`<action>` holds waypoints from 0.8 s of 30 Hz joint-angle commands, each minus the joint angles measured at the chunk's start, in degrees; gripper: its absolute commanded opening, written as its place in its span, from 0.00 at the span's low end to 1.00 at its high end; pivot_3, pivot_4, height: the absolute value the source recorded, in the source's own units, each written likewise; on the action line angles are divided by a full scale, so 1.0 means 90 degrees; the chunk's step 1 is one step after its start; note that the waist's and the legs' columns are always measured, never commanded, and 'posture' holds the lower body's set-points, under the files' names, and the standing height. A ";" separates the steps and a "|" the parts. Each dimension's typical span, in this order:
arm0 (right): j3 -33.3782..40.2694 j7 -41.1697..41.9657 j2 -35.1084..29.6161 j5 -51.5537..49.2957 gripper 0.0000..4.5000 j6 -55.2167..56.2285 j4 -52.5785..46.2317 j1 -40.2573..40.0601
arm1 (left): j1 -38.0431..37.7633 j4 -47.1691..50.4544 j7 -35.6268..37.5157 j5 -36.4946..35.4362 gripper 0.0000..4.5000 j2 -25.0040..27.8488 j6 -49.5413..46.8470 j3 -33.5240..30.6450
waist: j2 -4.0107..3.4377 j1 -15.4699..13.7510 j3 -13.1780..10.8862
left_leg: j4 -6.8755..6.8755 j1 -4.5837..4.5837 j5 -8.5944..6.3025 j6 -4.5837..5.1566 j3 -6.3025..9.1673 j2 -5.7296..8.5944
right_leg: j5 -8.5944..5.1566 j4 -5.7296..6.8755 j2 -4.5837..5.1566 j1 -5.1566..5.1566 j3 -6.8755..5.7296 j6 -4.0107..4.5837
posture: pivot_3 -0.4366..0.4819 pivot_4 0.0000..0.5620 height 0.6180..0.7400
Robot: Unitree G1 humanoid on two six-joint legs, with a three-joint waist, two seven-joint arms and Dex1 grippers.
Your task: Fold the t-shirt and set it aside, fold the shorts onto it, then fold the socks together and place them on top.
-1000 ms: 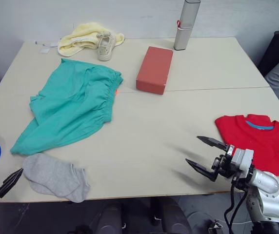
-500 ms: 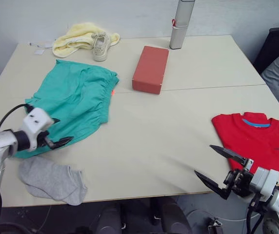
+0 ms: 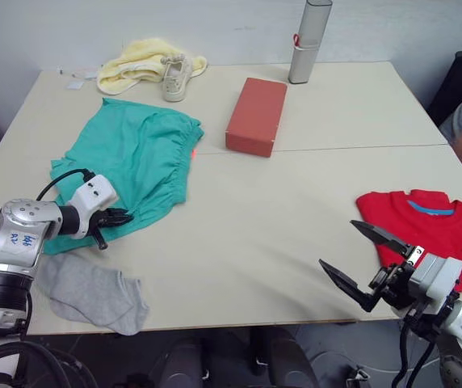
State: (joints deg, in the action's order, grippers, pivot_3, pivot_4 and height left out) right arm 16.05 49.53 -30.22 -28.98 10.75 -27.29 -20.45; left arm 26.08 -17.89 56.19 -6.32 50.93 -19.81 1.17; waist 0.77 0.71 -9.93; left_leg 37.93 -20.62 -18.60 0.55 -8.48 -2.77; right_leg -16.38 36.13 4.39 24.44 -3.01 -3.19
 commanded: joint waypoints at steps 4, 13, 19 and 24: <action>0.0136 -0.0100 -0.0110 0.0013 1.00 -0.0033 -0.0126 0.0138 | 0.0153 0.0049 0.0693 -0.0551 0.01 -0.0222 0.0231 -0.0191 | 0.0003 -0.0072 0.0000 | 0.0005 0.0000 0.0001 0.0002 0.0000 0.0001 | 0.0000 0.0006 0.0000 0.0000 0.0000 0.0000 | 0.48 0.27 1.00; 0.0239 -0.0162 -0.0219 0.0125 1.00 -0.0121 0.0040 0.0319 | 0.1096 0.1959 0.1567 -0.1502 0.01 -0.1102 -0.0852 0.0539 | 0.0019 -0.0118 -0.0007 | 0.0048 -0.0044 0.0005 0.0012 0.0006 0.0010 | 0.0015 -0.0002 -0.0004 0.0007 0.0001 -0.0026 | 0.48 0.27 1.00; 0.0320 -0.0211 -0.0307 0.0104 1.00 -0.0254 -0.0054 0.0328 | 0.1751 0.1961 0.1844 -0.1677 0.01 -0.1915 -0.1004 0.1075 | 0.0018 -0.0058 -0.0007 | 0.0051 -0.0044 0.0012 0.0001 0.0005 -0.0002 | 0.0014 -0.0004 -0.0053 0.0011 0.0008 -0.0026 | 0.48 0.27 1.00; 0.0426 -0.0268 -0.0362 0.0148 1.00 -0.0357 -0.0127 0.0226 | 0.1966 0.1876 0.2114 -0.1581 0.01 -0.2499 -0.0911 0.1664 | 0.0018 -0.0072 -0.0007 | 0.0064 -0.0048 0.0012 0.0001 0.0006 -0.0003 | 0.0014 -0.0006 -0.0086 0.0010 0.0022 -0.0028 | 0.48 0.27 1.00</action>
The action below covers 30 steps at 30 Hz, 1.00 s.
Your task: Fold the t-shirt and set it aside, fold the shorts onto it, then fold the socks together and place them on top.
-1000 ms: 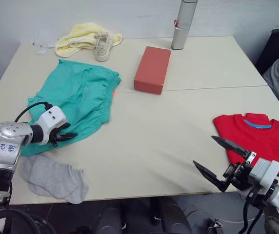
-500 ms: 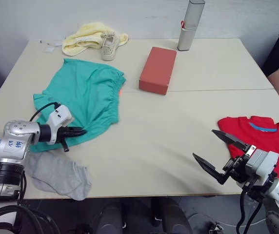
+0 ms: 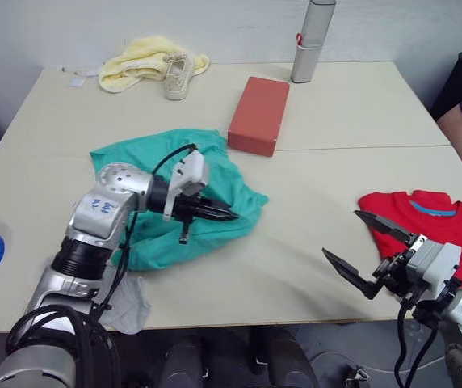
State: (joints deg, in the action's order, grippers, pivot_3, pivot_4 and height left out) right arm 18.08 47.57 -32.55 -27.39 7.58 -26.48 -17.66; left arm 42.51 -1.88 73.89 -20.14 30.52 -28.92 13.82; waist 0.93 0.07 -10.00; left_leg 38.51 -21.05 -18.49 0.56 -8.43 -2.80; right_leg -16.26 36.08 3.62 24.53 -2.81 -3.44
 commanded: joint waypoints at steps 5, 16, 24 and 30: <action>0.0428 0.0087 -0.0207 -0.0016 1.00 0.0051 -0.0146 -0.0332 | 0.0041 0.0002 0.0215 0.0161 0.01 -0.0862 0.0431 0.0858 | 0.0000 -0.0014 0.0000 | 0.0023 -0.0010 -0.0003 0.0005 0.0007 -0.0001 | 0.0000 0.0002 -0.0002 -0.0001 0.0000 -0.0002 | 0.48 0.27 1.00; 0.0494 0.0979 -0.0689 0.0043 1.00 0.0327 0.0723 -0.0273 | -0.0673 0.0354 -0.0218 0.0306 0.15 -0.0786 0.0758 0.0545 | -0.0004 0.0038 -0.0001 | 0.0040 -0.0009 -0.0011 0.0017 0.0010 -0.0010 | 0.0001 0.0003 0.0000 -0.0005 0.0006 -0.0005 | 0.48 0.27 1.00; -0.0569 0.2352 -0.1439 0.1049 1.00 0.1666 0.2918 0.1428 | -0.1901 0.1705 0.0346 -0.0139 0.71 0.1195 0.1415 -0.1005 | -0.0014 0.0094 -0.0006 | 0.0041 -0.0004 -0.0016 0.0011 0.0005 -0.0025 | -0.0002 0.0004 0.0019 -0.0006 0.0005 0.0002 | 0.48 0.27 1.00; -0.1527 0.2789 -0.1437 0.1763 1.00 0.2729 0.4392 0.2834 | -0.3379 0.2734 -0.0217 0.0135 1.00 0.1688 0.1930 -0.1472 | -0.0020 0.0081 -0.0011 | 0.0048 -0.0009 -0.0016 0.0007 0.0009 -0.0022 | -0.0005 0.0006 0.0033 -0.0004 -0.0004 0.0006 | 0.48 0.27 1.00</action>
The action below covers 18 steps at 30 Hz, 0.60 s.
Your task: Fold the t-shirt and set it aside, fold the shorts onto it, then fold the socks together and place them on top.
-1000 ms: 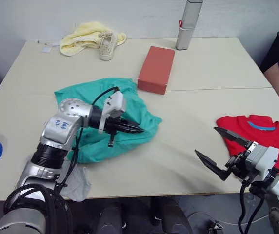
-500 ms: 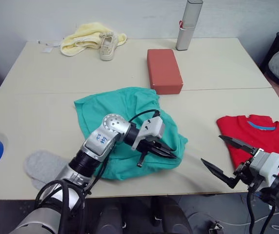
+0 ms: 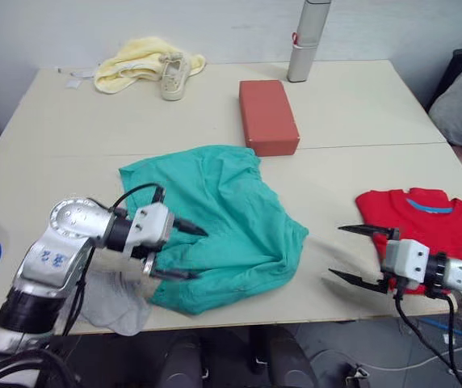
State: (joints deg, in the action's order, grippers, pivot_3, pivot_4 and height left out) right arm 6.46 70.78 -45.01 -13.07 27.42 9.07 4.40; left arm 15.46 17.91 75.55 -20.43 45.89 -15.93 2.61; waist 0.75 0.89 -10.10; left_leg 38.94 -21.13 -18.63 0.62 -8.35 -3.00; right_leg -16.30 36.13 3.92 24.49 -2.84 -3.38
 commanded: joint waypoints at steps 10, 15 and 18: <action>-0.1266 0.0175 0.0301 0.0827 1.00 0.1472 0.1780 0.1921 | -0.1636 0.1305 -0.1970 0.1598 1.00 -0.0296 0.0610 0.0555 | -0.0001 -0.0025 0.0001 | 0.0004 0.0008 -0.0002 0.0004 -0.0007 0.0008 | 0.0002 0.0012 0.0024 -0.0001 0.0000 -0.0002 | 0.48 0.27 1.00; -0.1522 -0.0108 0.0318 0.1233 0.80 0.1497 0.2225 0.2263 | -0.1501 0.1141 -0.2305 0.1947 0.72 -0.0522 0.0399 0.0987 | 0.0007 0.0032 0.0006 | 0.0003 0.0014 -0.0002 0.0006 -0.0009 0.0008 | 0.0002 0.0017 0.0030 -0.0006 0.0000 -0.0002 | 0.48 0.27 1.00; -0.1616 -0.0200 0.0272 0.1358 0.56 0.1491 0.2442 0.2399 | -0.1421 0.1107 -0.2228 0.1976 0.49 -0.0489 0.0194 0.1227 | 0.0006 0.0070 0.0006 | 0.0004 0.0019 -0.0002 0.0005 -0.0009 0.0010 | 0.0001 0.0028 0.0036 -0.0006 0.0000 -0.0001 | 0.48 0.27 1.00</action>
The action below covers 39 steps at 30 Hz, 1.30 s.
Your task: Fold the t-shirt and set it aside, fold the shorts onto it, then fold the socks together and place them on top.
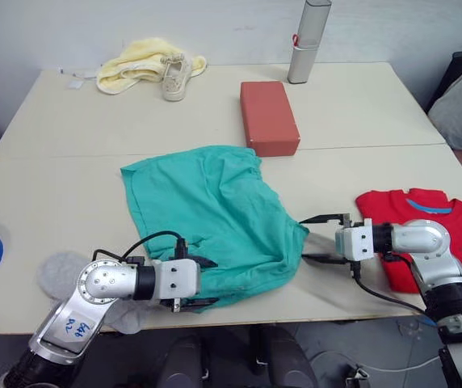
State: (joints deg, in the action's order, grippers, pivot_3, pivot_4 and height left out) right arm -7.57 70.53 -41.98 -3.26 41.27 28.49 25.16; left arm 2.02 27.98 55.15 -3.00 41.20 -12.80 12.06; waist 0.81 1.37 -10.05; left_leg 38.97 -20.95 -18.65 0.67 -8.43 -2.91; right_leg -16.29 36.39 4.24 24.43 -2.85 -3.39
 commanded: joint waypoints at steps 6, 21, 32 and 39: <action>-0.0143 -0.0179 -0.0134 0.0217 0.11 -0.0136 0.0297 0.0140 | 0.0207 0.0054 0.0209 -0.0133 0.06 0.0170 -0.0262 0.0178 | 0.0000 0.0020 0.0000 | 0.0000 0.0003 0.0000 0.0000 0.0000 0.0001 | -0.0001 0.0005 0.0004 -0.0001 -0.0001 0.0002 | 0.48 0.27 1.00; 0.1328 0.0790 -0.2418 -0.1547 0.01 -0.1717 -0.2426 -0.2733 | 0.0827 -0.0431 0.2306 -0.2109 0.00 0.1159 0.0242 -0.0842 | -0.0013 -0.0060 -0.0005 | -0.0002 -0.0005 -0.0001 0.0001 0.0014 0.0006 | -0.0007 0.0006 0.0017 0.0002 -0.0020 0.0010 | 0.48 0.27 1.00; 0.3116 0.0496 -0.2265 -0.2472 0.01 -0.3314 -0.5297 -0.5983 | 0.0879 -0.0710 0.2339 -0.2560 0.00 0.1659 -0.0360 -0.1024 | 0.0003 -0.0127 -0.0006 | -0.0007 -0.0007 -0.0012 0.0010 0.0010 0.0003 | -0.0007 -0.0008 0.0004 0.0002 -0.0012 0.0004 | 0.48 0.27 1.00; 0.2833 -0.0256 -0.1645 -0.2050 0.00 -0.3388 -0.5230 -0.5432 | 0.0864 -0.0720 0.1717 -0.2845 0.05 0.1108 -0.0402 -0.1288 | 0.0007 -0.0157 -0.0007 | -0.0007 -0.0013 -0.0023 0.0022 0.0013 0.0006 | -0.0007 -0.0015 0.0005 0.0005 -0.0017 0.0004 | 0.48 0.27 1.00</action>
State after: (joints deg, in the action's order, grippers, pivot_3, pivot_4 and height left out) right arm 17.88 70.66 -57.91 -23.19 10.77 -20.33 -24.95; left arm 9.76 21.66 72.33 -27.14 51.65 -16.37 3.14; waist 0.88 -0.04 -10.11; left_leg 38.94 -21.09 -18.80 0.78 -8.31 -2.86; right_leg -16.35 36.24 4.28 24.47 -3.00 -3.36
